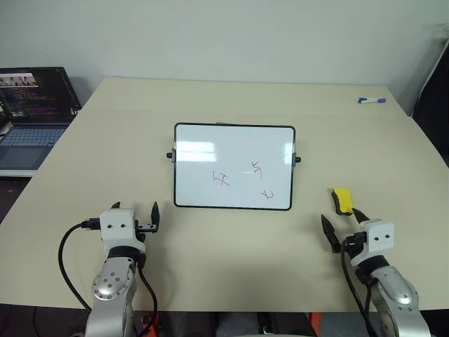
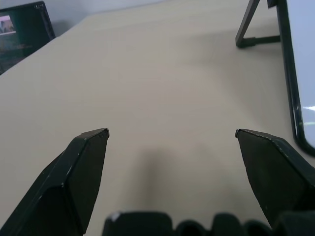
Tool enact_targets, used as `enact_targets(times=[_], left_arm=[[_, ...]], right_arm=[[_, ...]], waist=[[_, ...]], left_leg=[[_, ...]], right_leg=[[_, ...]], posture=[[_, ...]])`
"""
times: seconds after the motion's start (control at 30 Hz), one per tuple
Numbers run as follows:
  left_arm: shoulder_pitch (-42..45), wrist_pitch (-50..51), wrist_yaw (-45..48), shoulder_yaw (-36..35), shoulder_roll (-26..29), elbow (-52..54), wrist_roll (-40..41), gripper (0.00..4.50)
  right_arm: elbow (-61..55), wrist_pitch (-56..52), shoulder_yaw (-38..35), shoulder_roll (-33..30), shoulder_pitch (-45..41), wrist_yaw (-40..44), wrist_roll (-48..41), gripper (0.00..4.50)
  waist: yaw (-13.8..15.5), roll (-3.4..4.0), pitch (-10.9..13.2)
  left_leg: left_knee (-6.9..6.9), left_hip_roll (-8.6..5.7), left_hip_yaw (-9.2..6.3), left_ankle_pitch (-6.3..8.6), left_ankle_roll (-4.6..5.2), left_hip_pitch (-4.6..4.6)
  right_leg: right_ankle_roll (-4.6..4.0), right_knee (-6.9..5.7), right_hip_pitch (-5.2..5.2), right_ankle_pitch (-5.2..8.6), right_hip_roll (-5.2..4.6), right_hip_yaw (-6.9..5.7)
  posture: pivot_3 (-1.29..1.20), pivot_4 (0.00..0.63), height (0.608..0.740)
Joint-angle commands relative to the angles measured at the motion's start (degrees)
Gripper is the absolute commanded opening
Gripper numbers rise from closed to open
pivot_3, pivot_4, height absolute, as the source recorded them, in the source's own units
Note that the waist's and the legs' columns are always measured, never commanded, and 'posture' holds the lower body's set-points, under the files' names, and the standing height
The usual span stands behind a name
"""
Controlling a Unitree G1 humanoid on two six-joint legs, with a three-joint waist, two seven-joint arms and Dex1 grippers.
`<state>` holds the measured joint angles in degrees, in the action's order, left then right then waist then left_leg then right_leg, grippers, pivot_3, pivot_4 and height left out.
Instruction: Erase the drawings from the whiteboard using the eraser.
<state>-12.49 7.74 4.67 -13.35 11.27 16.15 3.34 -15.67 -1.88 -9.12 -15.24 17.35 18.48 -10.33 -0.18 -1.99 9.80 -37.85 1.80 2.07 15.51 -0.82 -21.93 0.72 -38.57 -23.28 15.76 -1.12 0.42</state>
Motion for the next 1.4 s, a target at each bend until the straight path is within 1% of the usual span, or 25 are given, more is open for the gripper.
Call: enact_targets(times=[0.03,0.1,0.17,0.27,0.4,0.5,0.6,0.63,0.7,0.73,0.8,0.83,0.87,0.9,0.97,1.07,1.17,1.23,1.37,1.4], left_arm=[[0.3,0.2,1.0,-0.5,0.3,2.3,1.5,4.5],[-0.7,0.3,1.3,-0.8,0.4,2.1,1.6,4.5],[-1.7,1.7,1.2,-1.5,0.5,3.6,2.1,4.5],[-2.5,2.2,4.3,-1.4,3.3,5.9,2.4,4.5],[-0.2,7.1,14.9,0.9,11.1,11.4,7.8,4.5],[2.7,12.3,24.4,4.0,18.2,14.5,13.0,4.5],[7.2,13.5,32.0,5.2,24.9,14.9,15.7,4.5],[9.9,14.5,34.0,6.3,26.7,15.1,16.4,4.5],[13.0,15.9,37.5,5.9,29.5,14.6,18.9,4.5],[15.9,17.0,39.7,6.2,30.7,14.0,20.7,4.5],[27.0,19.3,47.3,13.2,32.0,11.1,22.1,4.5],[30.5,19.8,50.4,15.5,32.6,9.7,22.4,4.5],[32.0,19.8,52.7,16.1,33.3,8.6,22.8,4.5],[34.1,19.8,54.7,17.9,33.1,7.3,22.8,4.5],[39.8,17.8,56.9,23.3,29.4,3.3,20.8,4.5],[44.9,15.1,61.0,28.2,26.3,-0.2,18.9,4.5],[49.3,11.8,66.1,32.8,24.4,-3.9,16.6,4.5],[51.5,9.5,67.8,34.8,23.6,-6.4,14.4,4.5],[56.2,7.0,70.4,35.9,20.5,-10.8,13.2,4.5],[56.8,6.1,70.7,36.3,20.1,-11.6,12.3,4.5]], right_arm=[[-3.3,-1.8,-1.3,-0.8,-1.1,-0.3,-1.2,4.48],[-2.2,-2.3,-1.8,-0.5,-1.4,-1.5,-0.2,4.48],[-4.4,-4.2,-2.0,-0.7,-0.9,-2.2,0.0,4.48],[-8.7,-6.2,-1.6,-1.3,0.3,-2.6,0.8,4.48],[-14.5,-11.9,-1.9,-1.9,-1.6,-4.5,0.7,4.48],[-15.8,-15.6,-1.8,-2.4,-5.7,-5.5,0.3,4.48],[-17.3,-18.0,-1.4,-2.1,-9.0,-6.3,0.1,4.48],[-17.5,-17.9,-2.2,-2.4,-10.1,-6.6,0.3,4.48],[-19.5,-18.8,-1.9,-1.8,-11.2,-8.0,1.0,4.48],[-20.8,-20.6,-2.3,-1.5,-12.5,-9.0,0.6,4.48],[-20.7,-25.8,-7.1,-1.7,-16.9,-10.7,-3.7,4.48],[-21.2,-28.8,-8.6,-0.9,-18.5,-12.2,-5.5,4.48],[-22.2,-31.1,-8.7,0.0,-19.4,-13.6,-6.3,4.48],[-22.5,-35.2,-9.8,-0.1,-20.2,-13.8,-8.4,4.48],[-20.8,-40.5,-12.4,-1.4,-21.8,-13.5,-11.0,4.48],[-19.8,-47.3,-14.8,-3.5,-23.9,-13.7,-13.5,4.48],[-19.8,-55.8,-14.5,-7.5,-24.8,-12.0,-15.7,4.48],[-20.0,-58.1,-14.2,-8.8,-24.7,-12.5,-15.5,4.48],[-20.3,-63.2,-12.7,-9.1,-25.1,-10.5,-18.7,4.48],[-19.9,-62.9,-12.2,-9.0,-24.8,-10.7,-18.2,4.48]], waist=[[0.0,0.0,0.0],[0.0,0.0,0.0],[0.0,-0.01,0.0],[0.0,-0.01,0.0],[0.0,-0.02,0.0],[0.0,0.0,0.0],[0.0,0.0,0.0],[0.0,0.01,0.0],[0.0,0.02,0.0],[0.0,0.02,0.0],[0.3,-0.03,0.1],[0.4,-0.03,0.1],[0.2,-0.05,0.1],[0.1,-0.01,0.1],[-0.1,0.0,0.1],[-0.1,-0.01,0.1],[-0.3,0.01,0.1],[-0.3,0.01,0.1],[-0.4,0.0,0.1],[-0.4,0.0,0.1]], left_leg=[[-0.02,0.0,0.0,0.0,0.0,0.01],[-0.03,0.0,-0.01,-0.01,0.0,0.04],[-0.02,-0.01,0.0,0.0,0.0,0.04],[0.02,-0.01,-0.02,0.0,0.0,-0.02],[-0.02,0.01,-0.07,-0.01,-0.01,0.0],[-0.06,-0.02,-0.05,-0.01,-0.01,0.1],[-0.07,-0.04,-0.05,-0.02,-0.01,0.09],[-0.03,-0.03,-0.05,-0.01,-0.01,0.07],[0.02,-0.03,-0.12,-0.01,-0.01,0.0],[0.06,-0.03,-0.11,-0.01,-0.02,-0.02],[0.03,-0.05,-0.15,-0.01,-0.02,-0.06],[-0.09,-0.14,-0.25,-0.02,-0.03,-0.12],[-0.14,-0.19,-0.23,-0.04,-0.03,-0.12],[-0.12,-0.22,-0.19,-0.03,-0.02,-0.05],[-0.01,-0.2,-0.12,-0.02,-0.02,0.01],[-0.06,-0.22,-0.14,-0.02,-0.01,-0.14],[-0.04,-0.19,-0.11,-0.02,0.0,-0.18],[-0.03,-0.19,-0.16,-0.02,0.0,-0.17],[-0.03,-0.14,-0.18,-0.02,0.01,-0.14],[-0.04,-0.15,-0.18,-0.02,0.01,-0.14]], right_leg=[[0.0,-0.02,0.0,0.0,0.0,0.0],[0.0,-0.05,0.02,0.0,0.0,-0.01],[-0.01,-0.05,0.02,0.01,0.0,-0.01],[-0.04,-0.04,-0.03,0.04,0.0,-0.02],[-0.04,-0.1,-0.02,0.04,0.0,-0.06],[-0.05,-0.16,0.04,0.05,0.0,-0.04],[-0.07,-0.18,0.02,0.05,0.01,-0.03],[-0.1,-0.17,0.0,0.07,0.03,-0.04],[-0.16,-0.18,-0.06,0.12,0.04,-0.11],[-0.19,-0.17,-0.08,0.11,0.05,-0.1],[-0.2,-0.21,-0.08,0.11,0.05,-0.13],[-0.15,-0.26,-0.07,0.1,0.06,-0.24],[-0.02,-0.25,-0.05,0.1,0.11,-0.26],[-0.01,-0.22,0.03,0.1,0.1,-0.18],[-0.07,-0.13,0.07,0.07,0.07,-0.08],[-0.19,-0.11,-0.03,0.0,0.12,-0.1],[-0.2,-0.12,-0.1,0.0,0.11,-0.01],[-0.22,-0.13,-0.1,0.01,0.21,-0.06],[0.03,-0.18,-0.1,0.16,0.41,-0.03],[0.04,-0.19,-0.1,0.16,0.41,-0.02]], posture=[[0.0,0.15,0.74],[0.0,0.15,0.74],[0.0,0.15,0.74],[0.0,0.15,0.74],[0.0,0.15,0.74],[0.0,0.15,0.74],[0.0,0.15,0.74],[0.0,0.15,0.74],[0.0,0.15,0.74],[0.0,0.15,0.74],[0.0,0.15,0.74],[0.0,0.15,0.74],[0.0,0.15,0.74],[0.0,0.15,0.74],[0.0,0.15,0.74],[0.0,0.15,0.74],[0.0,0.15,0.74],[0.0,0.15,0.74],[0.0,0.15,0.74],[0.0,0.15,0.74]])
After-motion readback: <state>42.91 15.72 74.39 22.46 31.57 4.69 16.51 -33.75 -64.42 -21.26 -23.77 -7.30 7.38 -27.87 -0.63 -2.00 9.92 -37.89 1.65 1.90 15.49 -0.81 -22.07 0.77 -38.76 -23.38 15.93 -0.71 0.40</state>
